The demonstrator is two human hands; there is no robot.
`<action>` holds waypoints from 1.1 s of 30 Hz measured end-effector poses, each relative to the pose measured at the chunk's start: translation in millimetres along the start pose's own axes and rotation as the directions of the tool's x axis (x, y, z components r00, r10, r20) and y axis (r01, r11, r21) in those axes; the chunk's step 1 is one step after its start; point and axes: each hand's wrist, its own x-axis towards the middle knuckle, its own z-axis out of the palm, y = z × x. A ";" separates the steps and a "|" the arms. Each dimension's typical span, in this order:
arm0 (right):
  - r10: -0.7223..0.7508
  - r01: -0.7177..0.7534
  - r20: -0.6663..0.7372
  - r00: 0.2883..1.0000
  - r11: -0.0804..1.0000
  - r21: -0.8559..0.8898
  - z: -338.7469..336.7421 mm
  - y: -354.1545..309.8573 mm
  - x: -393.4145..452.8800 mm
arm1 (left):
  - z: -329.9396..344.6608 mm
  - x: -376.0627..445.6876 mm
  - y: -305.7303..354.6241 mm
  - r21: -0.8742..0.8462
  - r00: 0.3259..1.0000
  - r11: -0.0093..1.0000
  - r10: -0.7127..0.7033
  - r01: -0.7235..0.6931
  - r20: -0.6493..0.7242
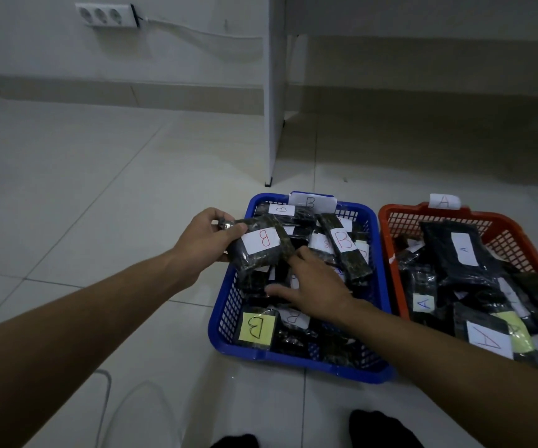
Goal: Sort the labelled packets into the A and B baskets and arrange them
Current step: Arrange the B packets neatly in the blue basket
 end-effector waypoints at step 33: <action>0.058 -0.012 -0.207 0.977 0.975 0.220 -54.5 4.7 -6.9 | -4.8 10.3 -6.6 -0.146 0.988 0.989 -0.043 0.021 -0.150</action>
